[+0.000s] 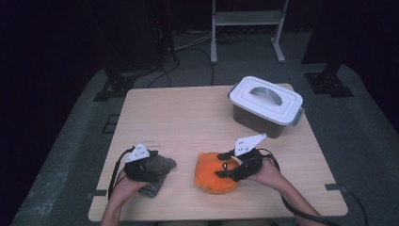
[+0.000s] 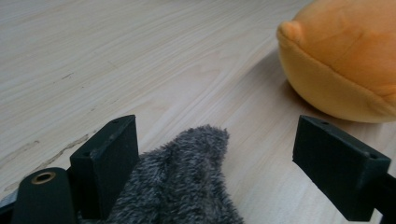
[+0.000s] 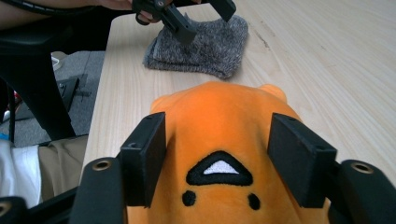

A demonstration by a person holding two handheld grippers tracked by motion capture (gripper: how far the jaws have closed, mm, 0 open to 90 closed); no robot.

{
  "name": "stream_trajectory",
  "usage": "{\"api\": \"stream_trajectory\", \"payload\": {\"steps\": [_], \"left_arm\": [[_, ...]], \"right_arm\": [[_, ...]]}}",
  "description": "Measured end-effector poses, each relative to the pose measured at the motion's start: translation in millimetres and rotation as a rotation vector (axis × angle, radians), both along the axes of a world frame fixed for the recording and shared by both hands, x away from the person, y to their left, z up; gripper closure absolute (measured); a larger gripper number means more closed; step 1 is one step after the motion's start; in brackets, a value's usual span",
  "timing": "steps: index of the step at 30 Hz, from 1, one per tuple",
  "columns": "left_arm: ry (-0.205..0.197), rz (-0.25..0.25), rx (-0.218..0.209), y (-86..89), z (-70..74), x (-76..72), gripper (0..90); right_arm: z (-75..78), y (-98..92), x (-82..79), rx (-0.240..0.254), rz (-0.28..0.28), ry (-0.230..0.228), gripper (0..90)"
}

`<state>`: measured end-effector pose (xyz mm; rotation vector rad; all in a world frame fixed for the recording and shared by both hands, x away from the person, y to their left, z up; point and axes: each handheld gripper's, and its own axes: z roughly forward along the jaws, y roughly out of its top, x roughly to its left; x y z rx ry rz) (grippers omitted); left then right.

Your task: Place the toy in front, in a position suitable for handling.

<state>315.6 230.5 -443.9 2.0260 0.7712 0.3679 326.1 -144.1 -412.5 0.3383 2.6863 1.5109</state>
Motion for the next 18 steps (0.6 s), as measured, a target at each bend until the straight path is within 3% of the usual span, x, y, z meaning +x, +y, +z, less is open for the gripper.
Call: {"api": "stream_trajectory", "payload": {"steps": [9,18], "left_arm": [[0.008,-0.001,0.009,4.2,-3.2,3.8,23.4],[0.000,-0.032,0.049,1.5,-6.2,4.5,34.9]], "right_arm": [[5.4,-11.3,-4.3,0.009,-0.019,-0.018,28.4],[2.2,-29.0,-11.7,0.025,-0.051,-0.022,26.6]]}}
